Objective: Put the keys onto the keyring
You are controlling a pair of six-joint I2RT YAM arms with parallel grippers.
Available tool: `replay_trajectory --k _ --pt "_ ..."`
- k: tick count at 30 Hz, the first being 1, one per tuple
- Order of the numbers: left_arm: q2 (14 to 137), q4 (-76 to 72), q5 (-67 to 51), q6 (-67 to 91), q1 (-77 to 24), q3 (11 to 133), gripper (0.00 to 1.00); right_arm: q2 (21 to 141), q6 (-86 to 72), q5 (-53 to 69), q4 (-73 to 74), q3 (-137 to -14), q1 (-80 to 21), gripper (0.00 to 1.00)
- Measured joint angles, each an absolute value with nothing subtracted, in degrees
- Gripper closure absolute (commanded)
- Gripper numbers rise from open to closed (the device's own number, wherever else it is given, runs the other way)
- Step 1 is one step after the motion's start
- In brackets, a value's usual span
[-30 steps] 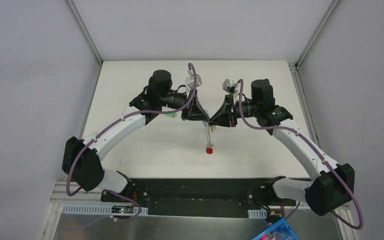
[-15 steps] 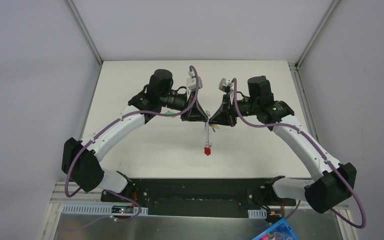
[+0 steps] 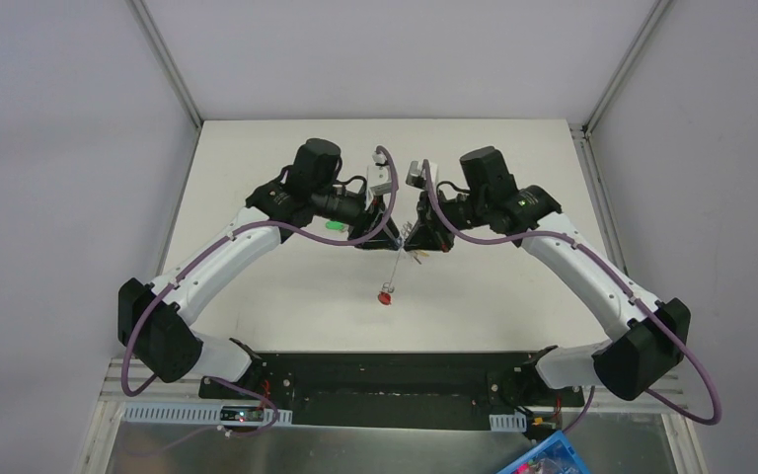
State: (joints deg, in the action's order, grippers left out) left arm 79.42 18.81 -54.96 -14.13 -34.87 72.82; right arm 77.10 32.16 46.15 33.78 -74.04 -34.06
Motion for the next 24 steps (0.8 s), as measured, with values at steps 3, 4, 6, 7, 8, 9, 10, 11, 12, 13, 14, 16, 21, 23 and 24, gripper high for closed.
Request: replay_trajectory --k 3,4,6,7,8,9,10,11,12,13,14,16,21,23,24 --pt "79.4 19.3 -54.8 -15.6 -34.9 72.8 0.63 77.6 32.2 46.0 34.5 -74.0 -34.5 1.00" --pt "79.4 19.2 -54.8 -15.9 -34.9 72.8 0.64 77.6 32.2 46.0 34.6 -74.0 -34.7 1.00" --pt "79.4 19.2 -54.9 -16.2 -34.9 72.8 0.66 77.6 32.2 46.1 34.7 -74.0 -34.7 1.00" --pt "79.4 19.2 -54.9 -16.3 -34.9 72.8 0.67 77.6 32.2 46.1 34.7 -74.0 -34.7 1.00" --pt "79.4 19.2 -54.9 -16.4 -34.9 72.8 0.68 77.6 32.2 46.2 34.7 -74.0 -34.7 1.00" --pt "79.4 19.2 -54.9 -16.6 -34.9 72.8 0.70 77.6 32.2 46.2 34.7 -74.0 -34.7 1.00" --pt "79.5 19.2 -54.9 -16.7 -34.9 72.8 0.71 77.6 32.2 46.3 34.7 -74.0 -34.7 1.00" --pt "79.5 19.2 -54.9 -16.8 -34.9 72.8 0.72 77.6 32.1 46.3 34.6 -74.0 -34.7 1.00" --pt "79.5 19.2 -55.0 -17.0 -34.9 72.8 0.73 77.6 32.1 46.3 34.7 -74.0 -34.7 1.00" --pt "79.5 19.1 -55.0 -17.2 -35.0 72.8 0.75 77.6 32.0 46.3 34.7 -74.0 -34.7 1.00" --pt "79.5 19.1 -55.0 -17.2 -35.0 72.8 0.76 77.6 32.0 46.3 34.6 -74.0 -34.7 1.00" --pt "79.5 19.0 -55.2 -17.4 -35.2 72.8 0.78 77.6 31.9 46.3 34.5 -74.0 -34.7 1.00" --pt "79.6 18.7 -55.6 -17.4 -35.7 72.8 0.85 77.6 31.4 46.6 34.2 -74.0 -34.7 1.00" --pt "79.6 18.5 -55.8 -17.4 -35.7 72.8 0.87 77.6 31.0 46.9 33.8 -74.0 -34.6 1.00" --pt "79.6 18.4 -55.9 -17.4 -35.7 72.8 0.89 77.6 30.9 47.0 33.7 -74.0 -34.5 1.00"
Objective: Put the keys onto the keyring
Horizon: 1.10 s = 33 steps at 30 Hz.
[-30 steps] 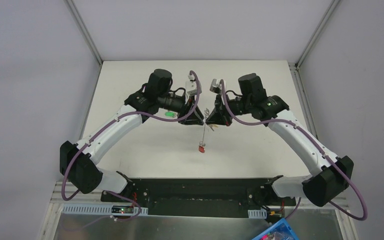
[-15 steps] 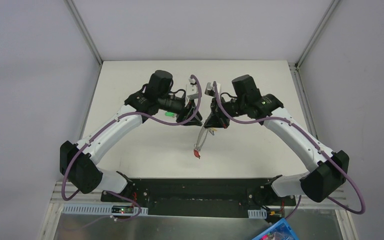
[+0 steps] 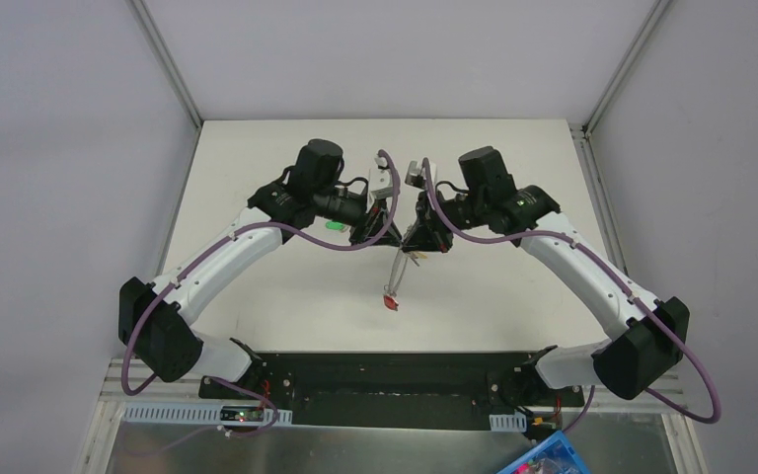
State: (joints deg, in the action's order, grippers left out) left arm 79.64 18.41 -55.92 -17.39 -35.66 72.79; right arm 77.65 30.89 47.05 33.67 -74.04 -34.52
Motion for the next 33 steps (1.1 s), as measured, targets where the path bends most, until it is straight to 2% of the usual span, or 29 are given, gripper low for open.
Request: replay_trajectory --k 9,15,25,33 --pt "80.0 17.5 -56.5 -17.3 -35.6 72.6 1.00 77.6 30.0 48.0 33.7 -74.0 -33.8 1.00" --pt "80.3 17.0 -56.6 -17.2 -35.7 72.6 1.00 77.6 29.6 48.1 33.7 -73.9 -33.5 1.00" --pt "80.3 15.9 -56.9 -13.8 -35.6 72.1 1.00 75.6 25.9 52.1 28.3 -69.4 -29.9 0.77" --pt "80.0 13.2 -59.8 -8.2 -35.5 69.8 1.00 69.9 23.6 57.1 22.6 -64.4 -25.7 0.68"
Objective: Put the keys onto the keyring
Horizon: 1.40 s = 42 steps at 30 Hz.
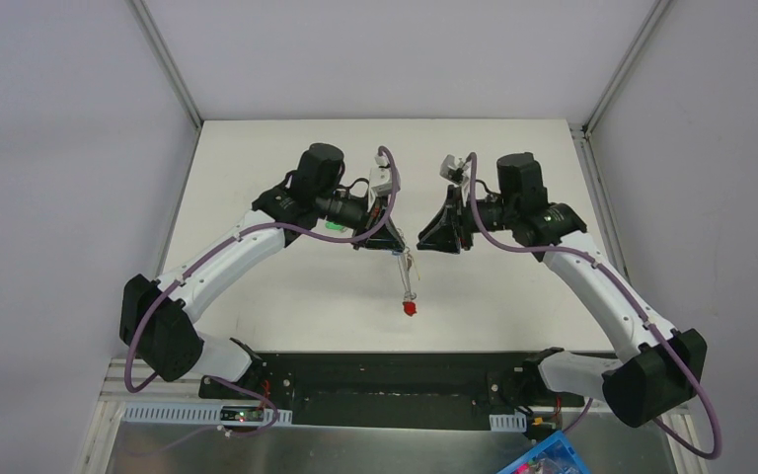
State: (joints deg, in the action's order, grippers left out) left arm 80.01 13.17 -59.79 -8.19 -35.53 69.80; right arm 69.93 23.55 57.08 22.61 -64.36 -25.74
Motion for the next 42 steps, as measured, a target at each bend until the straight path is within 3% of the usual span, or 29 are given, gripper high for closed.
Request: replay_trajectory --k 13,20,27,42 --pt "79.6 10.9 -61.2 -5.0 -35.5 69.6 1.00 69.5 20.5 62.0 18.1 -61.0 -25.7 0.67" --pt "79.6 10.7 -61.5 -4.9 -35.5 69.6 1.00 71.0 19.2 62.1 16.4 -61.0 -25.7 0.78" --pt "79.6 10.7 -61.5 -4.9 -35.5 69.6 1.00 71.9 18.0 63.2 15.6 -61.0 -25.7 1.00" --pt "79.4 10.8 -61.5 -5.2 -35.5 69.6 1.00 71.8 16.4 65.3 12.7 -58.4 -25.7 1.00"
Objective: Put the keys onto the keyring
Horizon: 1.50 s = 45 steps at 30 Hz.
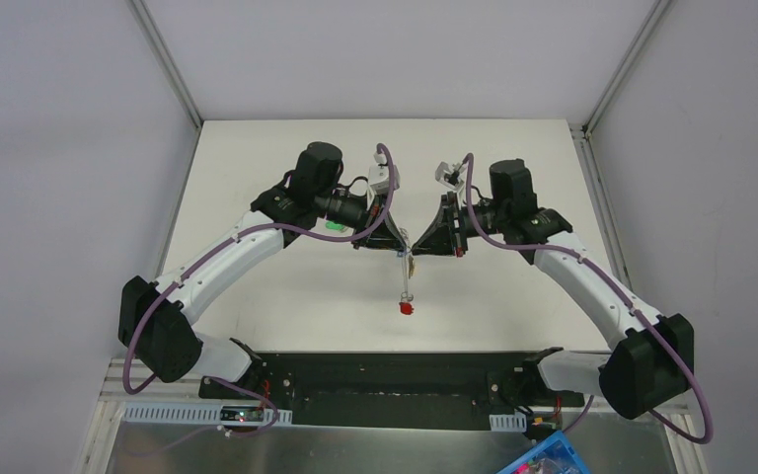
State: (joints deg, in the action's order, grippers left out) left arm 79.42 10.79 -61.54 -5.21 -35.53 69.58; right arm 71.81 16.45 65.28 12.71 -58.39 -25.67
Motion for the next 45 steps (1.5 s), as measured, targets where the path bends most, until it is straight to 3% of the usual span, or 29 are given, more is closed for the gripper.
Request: replay_trajectory --k 9,27,36,45 --pt "79.4 8.6 -62.2 -2.4 -35.5 69.4 1.00 71.9 11.6 66.0 6.0 -55.3 -25.7 0.99" --pt "79.0 0.6 -62.7 5.3 -35.1 67.5 1.00 65.8 19.8 63.2 12.8 -57.2 -23.9 0.67" --pt "79.0 -9.0 -63.1 14.5 -35.1 65.5 1.00 65.7 22.8 61.6 14.5 -59.4 -24.2 0.65" --pt "79.0 -12.3 -64.1 17.5 -35.1 64.8 1.00 67.0 23.5 60.6 15.3 -61.0 -25.6 0.71"
